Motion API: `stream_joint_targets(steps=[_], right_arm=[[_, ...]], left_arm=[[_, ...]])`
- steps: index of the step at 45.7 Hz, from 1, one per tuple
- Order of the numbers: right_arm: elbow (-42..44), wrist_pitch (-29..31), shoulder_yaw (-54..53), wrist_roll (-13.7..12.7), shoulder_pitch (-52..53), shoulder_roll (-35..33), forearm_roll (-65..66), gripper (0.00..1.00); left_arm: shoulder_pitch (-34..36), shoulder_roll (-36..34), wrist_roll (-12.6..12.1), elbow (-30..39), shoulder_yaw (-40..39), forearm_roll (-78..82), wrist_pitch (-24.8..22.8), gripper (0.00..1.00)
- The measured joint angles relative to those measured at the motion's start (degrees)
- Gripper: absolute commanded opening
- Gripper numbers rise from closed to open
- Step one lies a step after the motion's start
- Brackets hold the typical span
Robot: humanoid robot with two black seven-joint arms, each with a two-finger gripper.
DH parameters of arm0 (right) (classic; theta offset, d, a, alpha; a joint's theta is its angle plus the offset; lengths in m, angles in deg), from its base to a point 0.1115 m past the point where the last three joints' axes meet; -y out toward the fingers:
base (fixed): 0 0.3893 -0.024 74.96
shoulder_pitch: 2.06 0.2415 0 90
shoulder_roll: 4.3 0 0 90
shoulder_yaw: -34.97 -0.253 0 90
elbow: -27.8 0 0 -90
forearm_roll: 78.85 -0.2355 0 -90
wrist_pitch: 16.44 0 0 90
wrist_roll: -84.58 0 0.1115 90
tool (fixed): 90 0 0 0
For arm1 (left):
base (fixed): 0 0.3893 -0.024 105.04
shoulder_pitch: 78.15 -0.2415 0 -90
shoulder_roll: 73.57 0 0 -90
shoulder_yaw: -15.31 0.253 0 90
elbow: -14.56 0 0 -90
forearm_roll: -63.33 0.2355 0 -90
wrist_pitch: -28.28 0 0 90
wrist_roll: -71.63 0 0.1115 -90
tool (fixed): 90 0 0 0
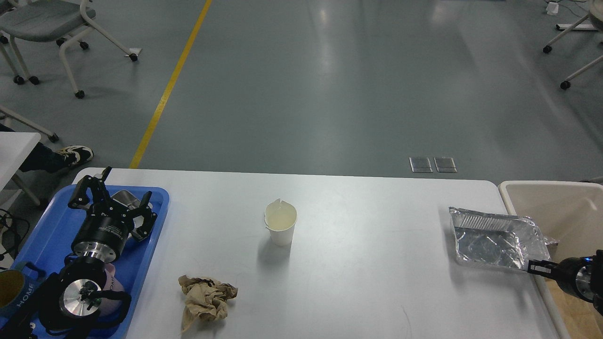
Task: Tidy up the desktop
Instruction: 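Lift the foil tray up out of the white bin with the right gripper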
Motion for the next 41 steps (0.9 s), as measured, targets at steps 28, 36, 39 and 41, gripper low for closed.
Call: stream_joint_targets(steps=[28, 36, 39, 41], right_arm=[[-0.1, 0.3, 5.2, 3.3, 0.6, 0.1, -1.0, 0.00], [0.0, 0.4, 5.3, 3.3, 0.6, 0.1, -1.9, 0.00], [0.2, 0.4, 5.3, 3.3, 0.6, 0.2, -3.2, 0.00], [0.4, 0.4, 5.3, 3.1, 0.6, 0.2, -4.5, 0.00]], left_arm=[[-0.2, -0.1, 0.0, 0.0, 0.0, 0.0, 0.0, 0.96], [-0.2, -0.1, -0.1, 0.0, 0.0, 0.0, 0.0, 0.96], [-0.2, -0.2, -0.1, 0.0, 0.0, 0.0, 0.1, 0.96], [-0.2, -0.2, -0.1, 0.0, 0.0, 0.0, 0.1, 0.96]])
